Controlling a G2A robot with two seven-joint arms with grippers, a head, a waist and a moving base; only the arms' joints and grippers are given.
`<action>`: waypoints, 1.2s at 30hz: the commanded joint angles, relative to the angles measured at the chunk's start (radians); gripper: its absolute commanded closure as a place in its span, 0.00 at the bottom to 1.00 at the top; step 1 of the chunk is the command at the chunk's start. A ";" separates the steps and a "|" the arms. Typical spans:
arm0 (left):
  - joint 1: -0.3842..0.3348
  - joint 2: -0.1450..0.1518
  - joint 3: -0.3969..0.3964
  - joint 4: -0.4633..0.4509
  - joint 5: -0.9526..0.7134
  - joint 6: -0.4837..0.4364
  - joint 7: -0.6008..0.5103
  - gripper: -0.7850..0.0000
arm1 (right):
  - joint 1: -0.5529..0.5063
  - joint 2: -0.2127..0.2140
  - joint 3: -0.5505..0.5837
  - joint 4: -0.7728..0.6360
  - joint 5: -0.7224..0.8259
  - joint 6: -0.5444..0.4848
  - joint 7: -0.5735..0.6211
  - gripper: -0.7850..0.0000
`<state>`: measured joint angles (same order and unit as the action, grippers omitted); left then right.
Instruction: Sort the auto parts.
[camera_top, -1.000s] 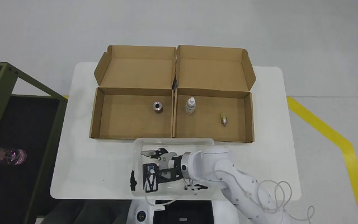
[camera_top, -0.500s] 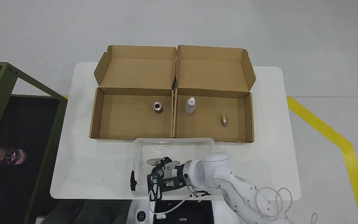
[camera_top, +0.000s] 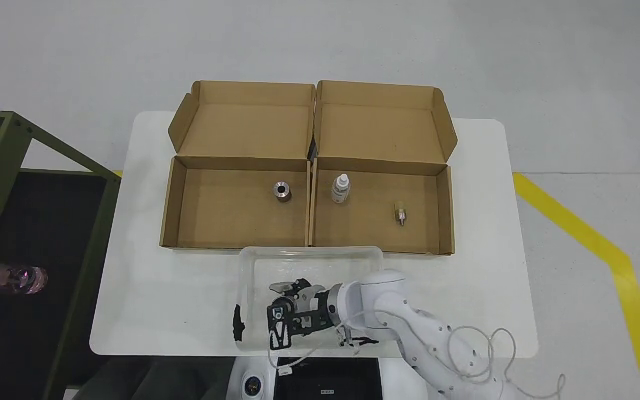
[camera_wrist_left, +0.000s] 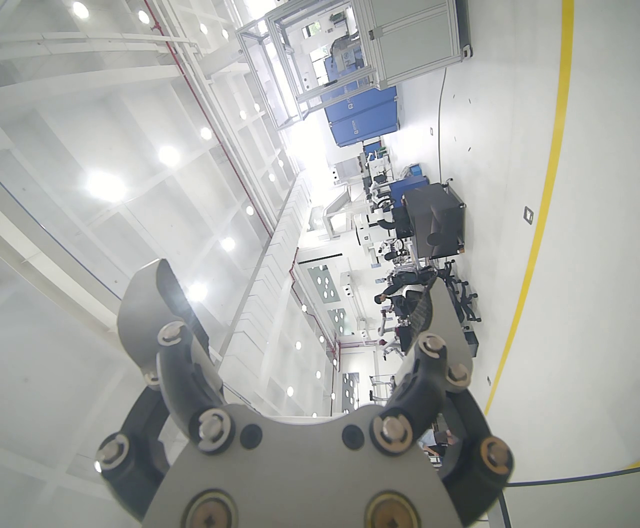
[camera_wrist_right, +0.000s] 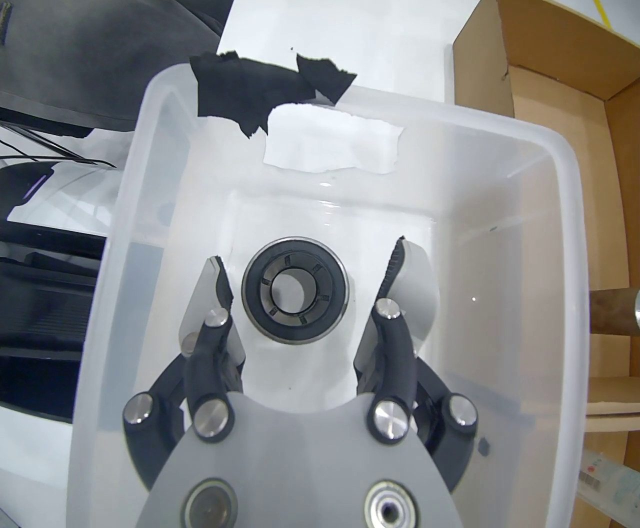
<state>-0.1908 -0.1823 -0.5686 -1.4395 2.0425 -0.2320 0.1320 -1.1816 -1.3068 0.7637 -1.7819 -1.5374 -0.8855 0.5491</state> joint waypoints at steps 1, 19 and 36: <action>0.000 0.000 0.000 0.000 0.000 0.000 0.000 0.00 | 0.006 -0.001 -0.006 0.015 0.001 0.005 -0.004 0.31; 0.000 0.000 0.000 0.000 0.000 0.000 0.000 0.00 | 0.072 -0.012 -0.049 0.106 0.063 0.006 -0.048 0.73; 0.000 0.000 0.000 0.000 0.000 0.000 0.000 0.00 | 0.084 0.000 -0.017 0.089 0.150 -0.021 -0.094 1.00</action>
<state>-0.1908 -0.1823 -0.5686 -1.4395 2.0425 -0.2320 0.1320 -1.0960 -1.3078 0.7437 -1.6890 -1.3896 -0.9045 0.4564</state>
